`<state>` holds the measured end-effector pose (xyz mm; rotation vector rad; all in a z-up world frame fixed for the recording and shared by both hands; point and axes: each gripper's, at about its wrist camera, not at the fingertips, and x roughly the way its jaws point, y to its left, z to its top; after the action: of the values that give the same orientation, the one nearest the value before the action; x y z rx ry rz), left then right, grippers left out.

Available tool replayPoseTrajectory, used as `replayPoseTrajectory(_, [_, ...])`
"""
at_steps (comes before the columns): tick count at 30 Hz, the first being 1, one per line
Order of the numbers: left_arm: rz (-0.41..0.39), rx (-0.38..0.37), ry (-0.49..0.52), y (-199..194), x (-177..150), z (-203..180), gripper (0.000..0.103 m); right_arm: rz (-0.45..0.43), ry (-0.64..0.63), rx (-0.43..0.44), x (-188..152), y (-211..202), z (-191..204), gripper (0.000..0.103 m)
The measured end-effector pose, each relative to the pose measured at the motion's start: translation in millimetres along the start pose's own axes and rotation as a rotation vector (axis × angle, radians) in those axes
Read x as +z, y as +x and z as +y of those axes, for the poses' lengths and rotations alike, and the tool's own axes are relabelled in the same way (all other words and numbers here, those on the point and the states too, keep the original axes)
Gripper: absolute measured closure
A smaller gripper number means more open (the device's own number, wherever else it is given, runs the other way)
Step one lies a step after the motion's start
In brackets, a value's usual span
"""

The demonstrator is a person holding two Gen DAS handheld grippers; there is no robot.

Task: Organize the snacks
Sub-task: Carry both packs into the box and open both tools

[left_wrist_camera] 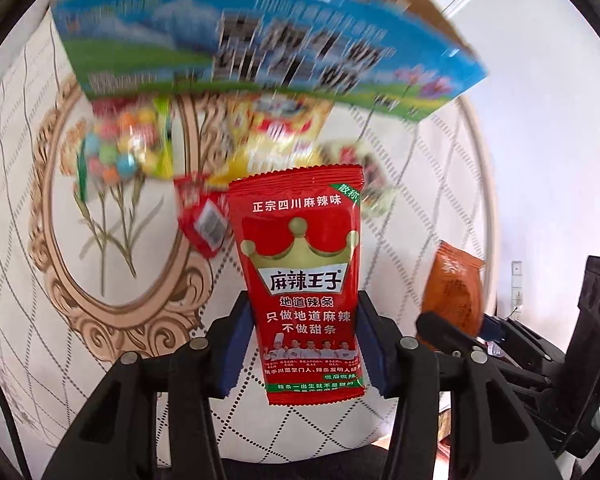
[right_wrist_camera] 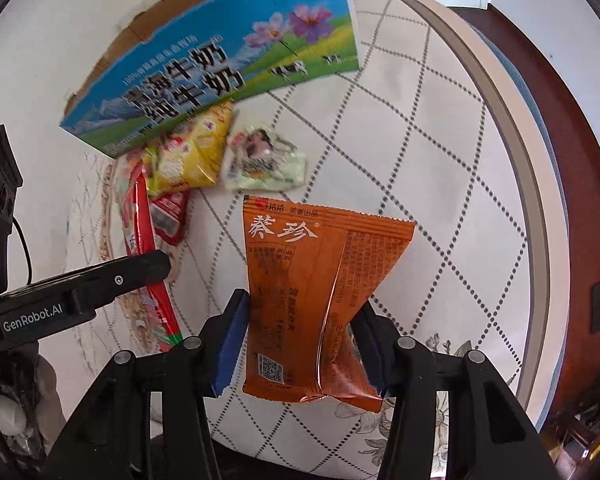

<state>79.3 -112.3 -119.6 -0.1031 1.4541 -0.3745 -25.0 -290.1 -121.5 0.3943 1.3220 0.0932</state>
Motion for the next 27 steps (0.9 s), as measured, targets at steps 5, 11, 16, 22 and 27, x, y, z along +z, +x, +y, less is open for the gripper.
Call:
replayPoseTrajectory(5, [-0.093, -0.051, 0.028, -66, 27, -12, 0.056, -0.092, -0.040, 0.092, 42, -38, 28, 0.049])
replayPoseTrajectory(11, [-0.146, -0.068, 0.016, -101, 100, -17, 0.056, -0.188, -0.109, 0.148, 105, -68, 64, 0.049])
replayPoseTrajectory(16, [-0.164, 0.017, 0.038, -89, 161, 7, 0.056, -0.253, -0.156, 0.154, 175, -67, 105, 0.049])
replayPoseTrajectory(22, [-0.045, 0.053, -0.024, -63, 227, 40, 0.056, -0.240, -0.164, 0.132, 247, -29, 136, 0.049])
replayPoseTrajectory(27, [0.085, 0.000, -0.165, -17, 256, 78, 0.056, -0.157, -0.175, 0.098, 273, 18, 146, 0.050])
